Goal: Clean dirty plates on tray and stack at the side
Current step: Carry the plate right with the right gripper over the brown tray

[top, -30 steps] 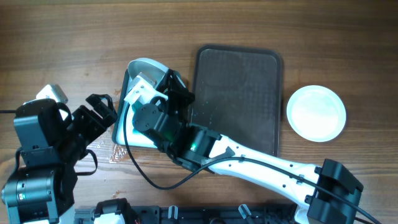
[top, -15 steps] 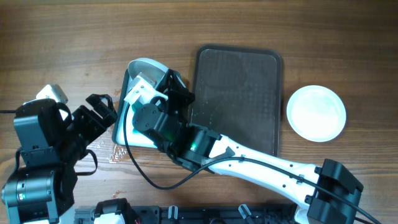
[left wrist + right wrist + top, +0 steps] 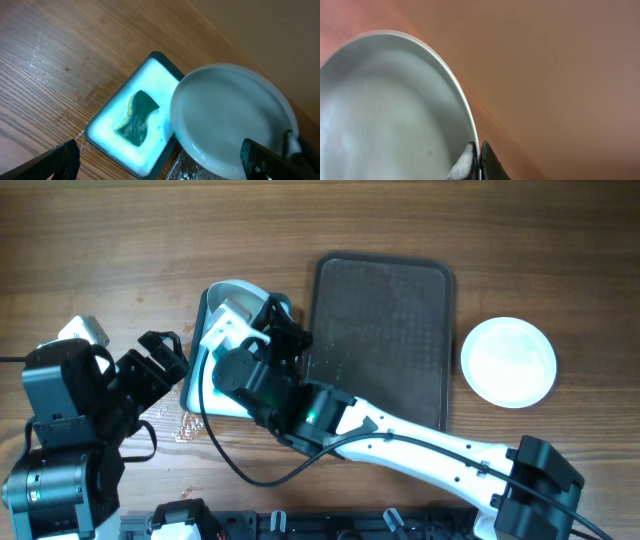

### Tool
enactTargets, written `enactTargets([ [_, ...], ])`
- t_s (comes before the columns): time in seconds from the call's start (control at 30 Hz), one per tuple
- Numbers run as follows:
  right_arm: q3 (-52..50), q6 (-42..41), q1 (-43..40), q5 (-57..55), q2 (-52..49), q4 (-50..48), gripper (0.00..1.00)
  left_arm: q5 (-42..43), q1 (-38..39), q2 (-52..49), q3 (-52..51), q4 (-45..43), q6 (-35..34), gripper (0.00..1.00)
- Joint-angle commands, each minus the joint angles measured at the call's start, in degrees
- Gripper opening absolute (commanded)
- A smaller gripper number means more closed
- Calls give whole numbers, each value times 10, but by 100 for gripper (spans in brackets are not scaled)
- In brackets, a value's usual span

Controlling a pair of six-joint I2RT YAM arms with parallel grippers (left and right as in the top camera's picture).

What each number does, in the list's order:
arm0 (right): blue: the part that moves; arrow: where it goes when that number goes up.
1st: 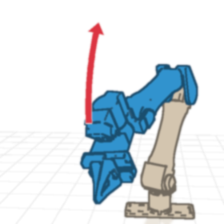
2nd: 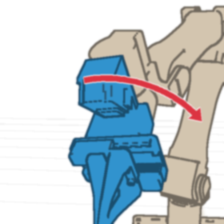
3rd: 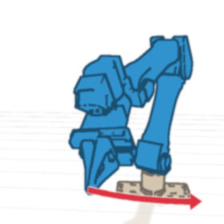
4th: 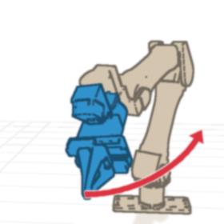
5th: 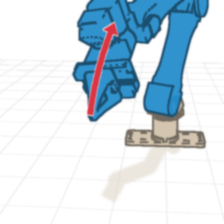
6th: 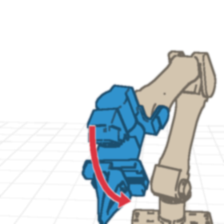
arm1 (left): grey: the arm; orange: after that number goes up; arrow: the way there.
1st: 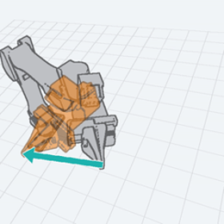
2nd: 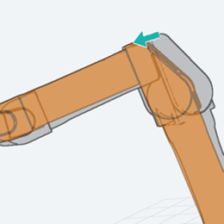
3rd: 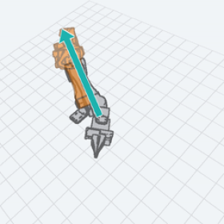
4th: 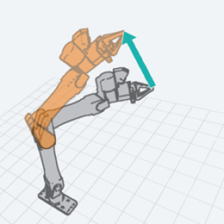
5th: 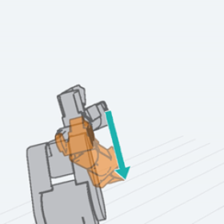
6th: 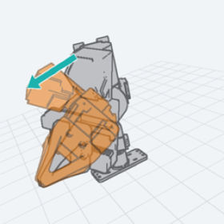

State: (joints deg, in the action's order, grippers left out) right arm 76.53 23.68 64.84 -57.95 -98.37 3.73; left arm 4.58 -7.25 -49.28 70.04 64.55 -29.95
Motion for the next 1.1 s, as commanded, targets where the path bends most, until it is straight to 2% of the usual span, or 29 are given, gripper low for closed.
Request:
enactTargets([
  [0.0,7,81,0,60,9,16,4,7,-4,1,8,0,-7,100],
  [0.03,7,68,-3,-33,5,-35,4,7,-4,1,8,0,-7,100],
  [0.07,7,-12,-7,-68,5,-70,4,7,-4,1,8,0,-7,100],
  [0.1,7,47,-2,17,10,-47,4,7,-4,1,8,0,-7,100],
  [0.13,7,141,1,30,10,-43,4,7,-4,1,8,0,-7,100],
  [0.17,7,134,-3,-35,6,-95,4,7,-4,1,8,0,-7,100],
  [0.2,7,39,-5,-73,6,-139,4,7,-4,1,8,0,-7,100],
  [0.23,7,44,-2,-15,9,-105,4,7,-4,1,8,0,-7,100],
  [0.27,7,17,-4,6,8,-69,4,7,-4,1,8,0,-7,100],
  [0.33,7,-214,-29,57,6,46,4,7,-4,1,8,0,-7,100],
  [0.4,7,-396,-77,251,12,149,4,7,-4,1,8,0,-7,100],
  [0.47,7,-503,-144,421,41,200,4,7,-4,1,8,0,-7,100],
  [0.5,7,-530,-191,486,71,224,4,7,-4,1,8,0,-7,100],
  [0.6,7,-558,-352,620,165,296,4,7,-4,1,8,0,-7,100],
  [0.63,7,-558,-445,652,205,339,4,7,-4,1,8,0,-7,100],
  [0.73,7,-545,-657,633,248,463,4,7,-4,1,8,0,-7,100],
  [0.8,-5,-518,-788,590,234,523,4,7,-4,1,8,0,-7,100],
  [0.87,-54,-491,-892,582,191,536,4,7,-4,1,8,0,-7,100],
  [0.93,-107,-489,-922,581,141,531,4,7,-4,1,8,0,-7,100],
  [1.07,-137,-477,-923,575,79,517,4,7,-4,1,8,0,-7,100],
])
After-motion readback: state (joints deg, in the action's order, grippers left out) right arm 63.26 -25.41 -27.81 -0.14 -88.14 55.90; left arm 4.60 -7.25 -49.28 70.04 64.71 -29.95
